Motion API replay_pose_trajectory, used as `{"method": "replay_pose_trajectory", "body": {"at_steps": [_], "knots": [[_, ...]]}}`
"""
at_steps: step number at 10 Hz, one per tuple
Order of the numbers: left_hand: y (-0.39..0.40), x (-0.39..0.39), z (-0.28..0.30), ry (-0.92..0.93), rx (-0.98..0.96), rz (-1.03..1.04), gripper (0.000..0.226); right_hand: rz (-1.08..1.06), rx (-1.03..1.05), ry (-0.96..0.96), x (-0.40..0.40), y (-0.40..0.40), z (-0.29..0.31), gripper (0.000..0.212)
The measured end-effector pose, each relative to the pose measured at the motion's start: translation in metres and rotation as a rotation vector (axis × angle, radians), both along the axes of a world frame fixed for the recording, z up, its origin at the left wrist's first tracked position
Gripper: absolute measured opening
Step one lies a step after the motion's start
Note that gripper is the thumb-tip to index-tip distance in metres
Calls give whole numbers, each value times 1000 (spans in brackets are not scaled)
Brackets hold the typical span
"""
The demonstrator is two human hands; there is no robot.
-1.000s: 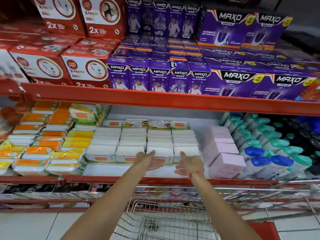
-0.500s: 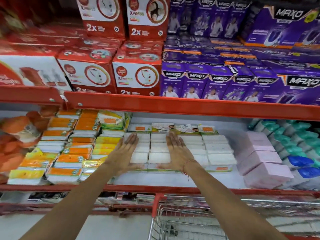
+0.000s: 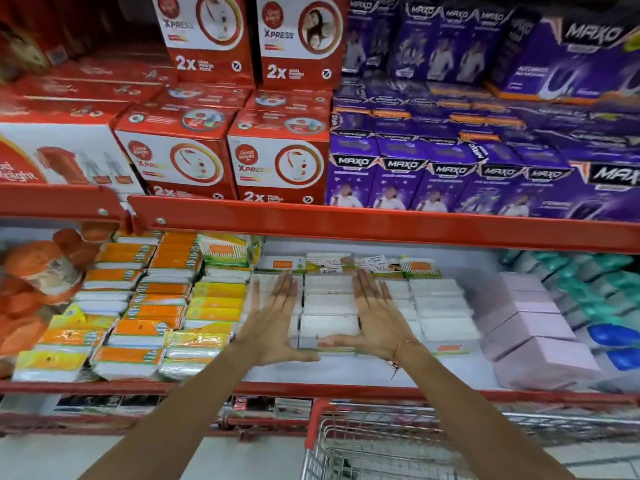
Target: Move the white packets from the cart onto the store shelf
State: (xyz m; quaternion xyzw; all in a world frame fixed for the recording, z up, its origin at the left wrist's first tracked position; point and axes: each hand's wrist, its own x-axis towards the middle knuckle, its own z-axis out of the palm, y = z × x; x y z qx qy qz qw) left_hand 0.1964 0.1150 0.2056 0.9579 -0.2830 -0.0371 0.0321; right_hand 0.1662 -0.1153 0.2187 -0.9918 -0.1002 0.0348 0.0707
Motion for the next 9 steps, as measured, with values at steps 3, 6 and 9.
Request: {"method": "replay_pose_trajectory", "body": {"at_steps": [3,6,9], "knots": [[-155,-14,-2,25,-10,-140,131,-55,-94,95,-31,-154,6,131],[-184,-12,-15,-24,91,-95,126,-60,-91,37,-28,-168,-20,129],[-176,-50,24,-49,11,-45,102,-107,-4,-49,-60,-140,11,122]]}}
